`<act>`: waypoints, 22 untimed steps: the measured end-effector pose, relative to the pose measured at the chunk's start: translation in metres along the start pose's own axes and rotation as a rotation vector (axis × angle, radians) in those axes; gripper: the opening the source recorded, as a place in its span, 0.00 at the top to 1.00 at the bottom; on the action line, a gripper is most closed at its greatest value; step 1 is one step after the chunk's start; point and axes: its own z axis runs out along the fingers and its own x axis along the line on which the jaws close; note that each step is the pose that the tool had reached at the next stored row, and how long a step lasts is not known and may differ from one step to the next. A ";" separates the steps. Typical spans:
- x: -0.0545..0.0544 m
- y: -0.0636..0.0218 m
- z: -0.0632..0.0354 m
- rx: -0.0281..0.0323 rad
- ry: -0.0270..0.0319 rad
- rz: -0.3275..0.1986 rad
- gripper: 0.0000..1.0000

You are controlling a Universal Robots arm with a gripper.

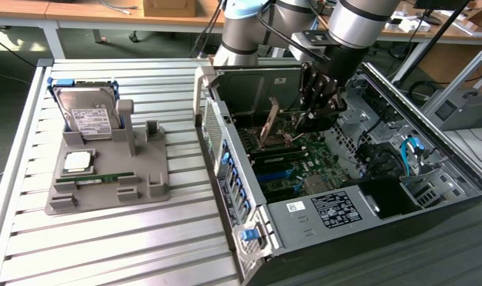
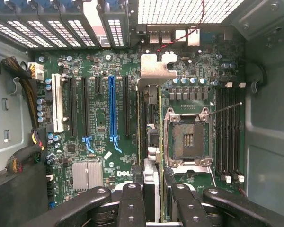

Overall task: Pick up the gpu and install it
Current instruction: 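Insert the gpu into the slot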

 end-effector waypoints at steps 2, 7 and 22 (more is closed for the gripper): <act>0.000 0.0001 0.0003 0.0000 0.0000 0.000 0.73; 0.000 0.0002 0.0013 0.0000 0.0000 0.000 0.73; 0.001 0.0002 0.0053 0.0000 0.0000 0.000 0.73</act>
